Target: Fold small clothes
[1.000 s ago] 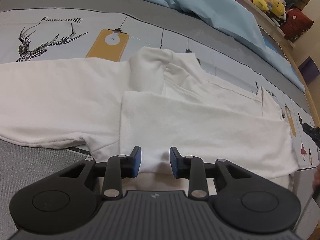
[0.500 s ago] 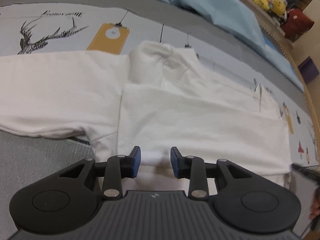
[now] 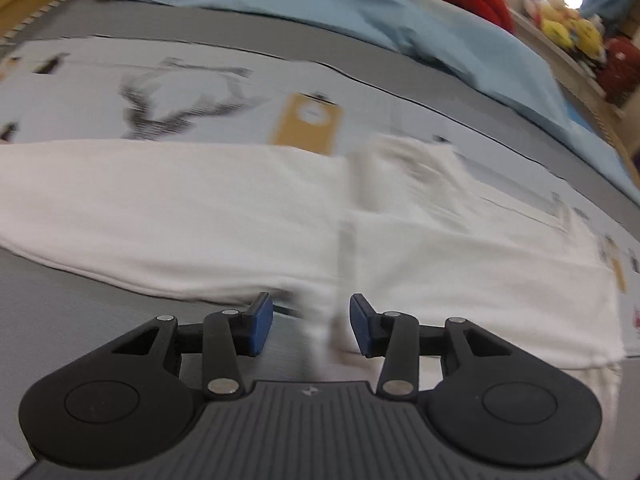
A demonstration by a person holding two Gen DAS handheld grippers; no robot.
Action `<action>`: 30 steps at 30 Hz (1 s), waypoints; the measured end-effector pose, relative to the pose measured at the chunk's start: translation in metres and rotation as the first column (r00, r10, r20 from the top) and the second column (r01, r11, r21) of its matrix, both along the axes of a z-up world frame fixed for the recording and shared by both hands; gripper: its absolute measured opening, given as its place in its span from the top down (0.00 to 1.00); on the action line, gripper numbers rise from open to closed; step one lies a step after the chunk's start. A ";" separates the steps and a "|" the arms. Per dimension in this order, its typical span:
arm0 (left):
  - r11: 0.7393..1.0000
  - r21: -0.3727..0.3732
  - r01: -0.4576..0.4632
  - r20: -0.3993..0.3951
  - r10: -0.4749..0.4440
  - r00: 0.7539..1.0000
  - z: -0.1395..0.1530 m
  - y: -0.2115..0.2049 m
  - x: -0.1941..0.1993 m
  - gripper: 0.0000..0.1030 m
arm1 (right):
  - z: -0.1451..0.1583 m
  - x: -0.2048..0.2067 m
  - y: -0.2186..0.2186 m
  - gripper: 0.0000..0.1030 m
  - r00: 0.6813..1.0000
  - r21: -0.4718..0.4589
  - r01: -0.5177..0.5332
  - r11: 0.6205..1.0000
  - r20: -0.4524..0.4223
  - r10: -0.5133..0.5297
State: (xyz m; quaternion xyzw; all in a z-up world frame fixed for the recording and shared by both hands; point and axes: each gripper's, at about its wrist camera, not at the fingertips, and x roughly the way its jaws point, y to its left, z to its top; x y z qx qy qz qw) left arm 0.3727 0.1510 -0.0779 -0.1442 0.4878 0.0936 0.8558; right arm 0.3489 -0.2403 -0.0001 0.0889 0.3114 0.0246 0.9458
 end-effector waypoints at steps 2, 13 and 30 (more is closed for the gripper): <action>0.998 0.047 -0.033 0.025 0.032 0.999 0.001 0.021 -0.007 0.54 | -0.017 0.007 0.005 0.59 0.998 0.043 0.005 0.999 -0.069 -0.002; 0.883 0.146 -0.447 0.209 0.414 0.886 -0.003 0.197 -0.059 0.54 | -0.044 0.021 0.025 0.73 0.995 -0.035 -0.087 0.996 -0.056 0.085; 0.820 0.063 -0.568 0.217 0.544 0.810 -0.036 0.290 -0.085 0.96 | -0.055 0.030 0.037 0.84 0.984 -0.039 -0.146 0.989 -0.108 0.141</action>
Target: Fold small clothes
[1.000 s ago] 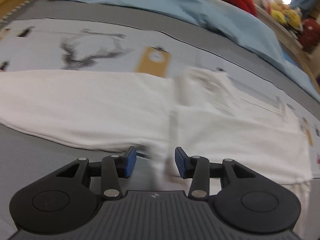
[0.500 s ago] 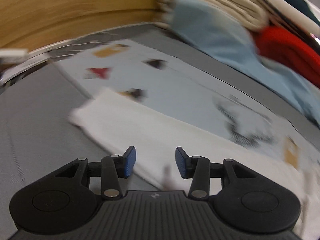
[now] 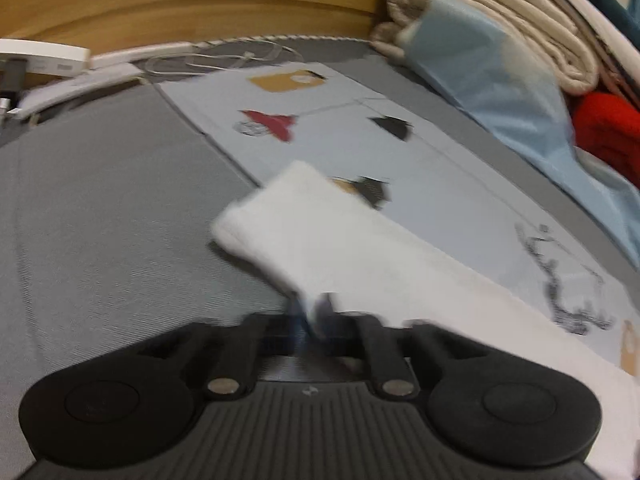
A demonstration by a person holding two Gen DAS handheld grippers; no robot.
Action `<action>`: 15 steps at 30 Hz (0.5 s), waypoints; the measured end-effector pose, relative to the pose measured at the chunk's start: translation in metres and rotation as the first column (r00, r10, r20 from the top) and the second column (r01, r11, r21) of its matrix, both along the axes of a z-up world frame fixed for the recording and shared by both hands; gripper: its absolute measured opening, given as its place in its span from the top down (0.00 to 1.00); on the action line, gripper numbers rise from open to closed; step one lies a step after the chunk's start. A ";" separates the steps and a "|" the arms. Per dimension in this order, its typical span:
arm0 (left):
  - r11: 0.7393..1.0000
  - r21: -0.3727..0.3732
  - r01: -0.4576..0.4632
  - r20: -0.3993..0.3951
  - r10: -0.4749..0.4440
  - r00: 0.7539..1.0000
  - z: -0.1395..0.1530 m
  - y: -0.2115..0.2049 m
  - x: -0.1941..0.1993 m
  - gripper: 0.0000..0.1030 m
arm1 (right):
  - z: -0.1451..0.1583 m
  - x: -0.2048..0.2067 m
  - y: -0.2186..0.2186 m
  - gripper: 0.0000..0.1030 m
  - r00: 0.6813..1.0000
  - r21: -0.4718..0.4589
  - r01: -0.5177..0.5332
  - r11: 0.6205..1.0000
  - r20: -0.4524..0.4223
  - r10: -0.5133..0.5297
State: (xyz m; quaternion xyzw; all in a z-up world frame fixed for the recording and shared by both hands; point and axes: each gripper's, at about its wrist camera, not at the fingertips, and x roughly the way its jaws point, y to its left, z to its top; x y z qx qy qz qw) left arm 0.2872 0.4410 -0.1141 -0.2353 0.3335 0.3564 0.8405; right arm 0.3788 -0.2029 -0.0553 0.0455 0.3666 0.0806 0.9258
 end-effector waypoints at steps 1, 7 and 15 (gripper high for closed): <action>1.000 0.024 0.019 -0.002 -0.019 1.000 0.003 -0.008 0.006 0.97 | -0.001 0.000 0.000 0.84 1.000 -0.003 -0.003 1.000 -0.005 0.003; 0.975 0.103 0.197 0.084 -0.206 0.975 0.052 -0.088 0.039 0.97 | -0.026 0.000 0.007 0.83 0.983 -0.093 -0.060 0.994 -0.176 0.043; 0.823 0.112 0.557 0.307 -0.562 0.768 0.131 -0.284 0.081 0.97 | -0.015 -0.011 -0.023 0.83 0.985 -0.051 -0.021 0.998 -0.172 0.012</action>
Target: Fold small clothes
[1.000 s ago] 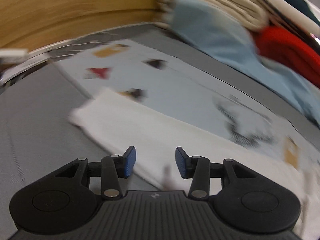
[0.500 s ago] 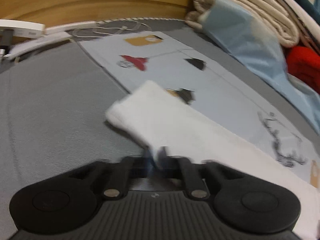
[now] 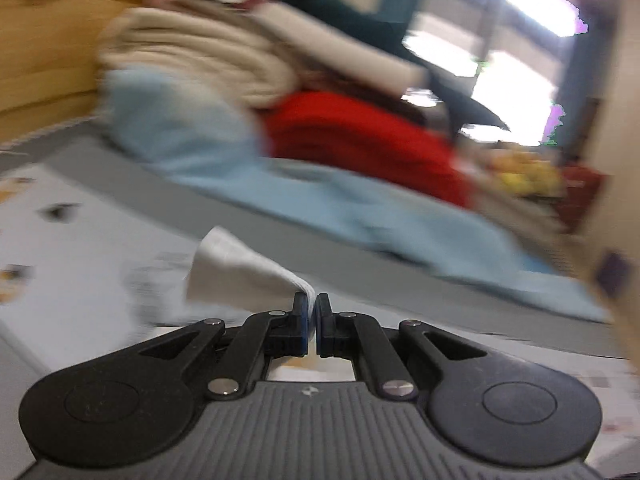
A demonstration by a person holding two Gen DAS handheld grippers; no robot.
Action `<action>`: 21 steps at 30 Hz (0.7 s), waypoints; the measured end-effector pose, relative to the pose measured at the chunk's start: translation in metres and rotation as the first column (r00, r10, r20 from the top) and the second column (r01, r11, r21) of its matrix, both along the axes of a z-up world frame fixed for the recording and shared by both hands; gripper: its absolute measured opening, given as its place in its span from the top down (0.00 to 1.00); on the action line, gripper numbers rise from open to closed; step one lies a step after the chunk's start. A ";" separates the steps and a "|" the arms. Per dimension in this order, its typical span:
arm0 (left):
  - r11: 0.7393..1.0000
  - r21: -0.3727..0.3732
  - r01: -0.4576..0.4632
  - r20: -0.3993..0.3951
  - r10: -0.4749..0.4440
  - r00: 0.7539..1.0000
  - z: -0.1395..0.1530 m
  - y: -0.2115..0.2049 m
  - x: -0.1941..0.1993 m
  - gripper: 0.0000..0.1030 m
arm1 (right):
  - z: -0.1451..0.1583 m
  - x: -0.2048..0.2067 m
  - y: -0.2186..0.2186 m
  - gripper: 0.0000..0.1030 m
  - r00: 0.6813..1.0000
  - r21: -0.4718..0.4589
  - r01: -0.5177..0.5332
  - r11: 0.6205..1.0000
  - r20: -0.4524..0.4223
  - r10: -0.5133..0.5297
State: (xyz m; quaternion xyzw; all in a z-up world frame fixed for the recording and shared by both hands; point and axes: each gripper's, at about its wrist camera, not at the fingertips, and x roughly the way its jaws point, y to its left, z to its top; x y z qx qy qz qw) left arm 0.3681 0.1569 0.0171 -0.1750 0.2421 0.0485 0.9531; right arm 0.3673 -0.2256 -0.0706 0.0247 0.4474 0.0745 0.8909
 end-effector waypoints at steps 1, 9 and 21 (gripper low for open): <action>0.999 -0.029 0.045 0.018 -0.044 0.999 0.005 -0.026 0.002 0.97 | 0.002 -0.001 -0.004 0.83 1.000 0.001 0.006 1.000 0.004 -0.006; 0.865 -0.165 0.474 -0.069 -0.489 0.870 -0.009 -0.237 0.016 0.83 | 0.003 -0.002 -0.057 0.84 0.991 -0.004 0.131 0.991 -0.006 -0.131; 0.940 -0.315 0.132 -0.082 -0.166 0.983 0.016 -0.136 -0.008 0.77 | 0.006 0.005 -0.092 0.83 0.964 0.173 0.263 0.949 -0.002 -0.267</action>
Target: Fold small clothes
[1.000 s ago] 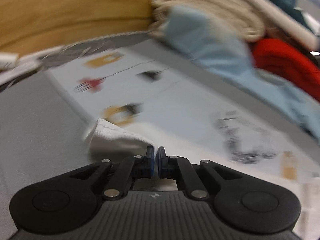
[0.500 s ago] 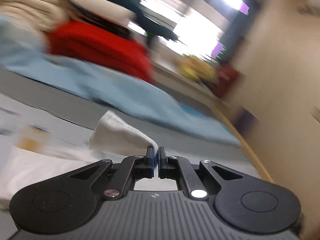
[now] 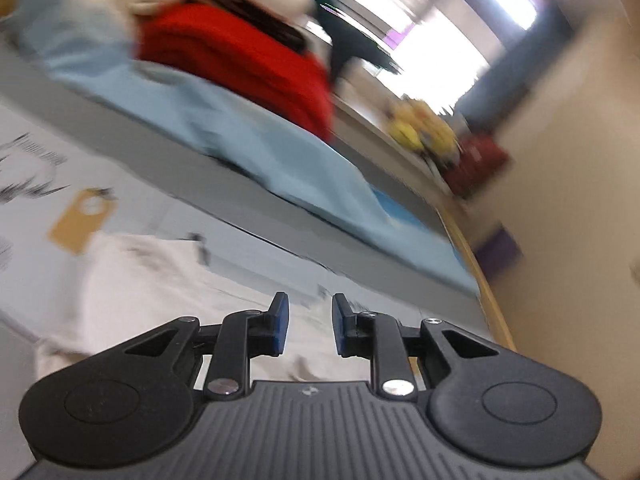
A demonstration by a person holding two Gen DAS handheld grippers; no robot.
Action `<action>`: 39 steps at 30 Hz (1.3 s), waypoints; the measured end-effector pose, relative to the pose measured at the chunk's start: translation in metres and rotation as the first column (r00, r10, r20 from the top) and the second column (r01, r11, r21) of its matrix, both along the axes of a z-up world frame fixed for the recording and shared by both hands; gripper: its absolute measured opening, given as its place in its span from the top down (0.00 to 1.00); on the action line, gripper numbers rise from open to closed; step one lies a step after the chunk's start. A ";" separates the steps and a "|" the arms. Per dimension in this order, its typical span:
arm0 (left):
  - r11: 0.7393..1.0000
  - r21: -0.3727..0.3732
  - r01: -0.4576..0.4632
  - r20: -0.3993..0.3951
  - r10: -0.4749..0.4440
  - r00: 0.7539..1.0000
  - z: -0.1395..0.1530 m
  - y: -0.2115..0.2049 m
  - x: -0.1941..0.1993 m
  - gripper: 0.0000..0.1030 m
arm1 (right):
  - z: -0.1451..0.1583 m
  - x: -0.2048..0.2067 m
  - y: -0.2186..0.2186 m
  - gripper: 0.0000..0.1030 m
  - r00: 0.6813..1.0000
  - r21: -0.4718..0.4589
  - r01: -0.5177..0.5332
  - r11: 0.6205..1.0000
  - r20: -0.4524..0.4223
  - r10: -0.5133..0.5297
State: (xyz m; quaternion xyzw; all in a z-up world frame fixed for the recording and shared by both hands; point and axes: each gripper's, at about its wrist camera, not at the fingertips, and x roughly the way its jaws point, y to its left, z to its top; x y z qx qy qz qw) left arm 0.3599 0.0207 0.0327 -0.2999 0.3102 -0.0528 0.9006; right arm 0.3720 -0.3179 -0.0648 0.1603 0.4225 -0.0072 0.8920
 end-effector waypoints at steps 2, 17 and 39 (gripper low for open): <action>0.998 0.007 -0.056 -0.071 0.056 0.996 -0.017 0.012 0.002 0.77 | -0.002 0.004 0.004 0.83 1.000 0.030 -0.004 1.000 0.007 0.004; 0.969 0.232 -0.084 -0.246 0.142 0.959 -0.046 0.069 0.028 0.70 | -0.033 0.051 0.055 0.63 0.995 -0.018 -0.096 0.995 -0.008 0.096; 0.961 0.238 -0.138 -0.278 0.203 0.939 -0.046 0.091 0.036 0.67 | 0.000 0.041 -0.002 0.96 0.937 0.193 0.253 0.948 0.193 -0.290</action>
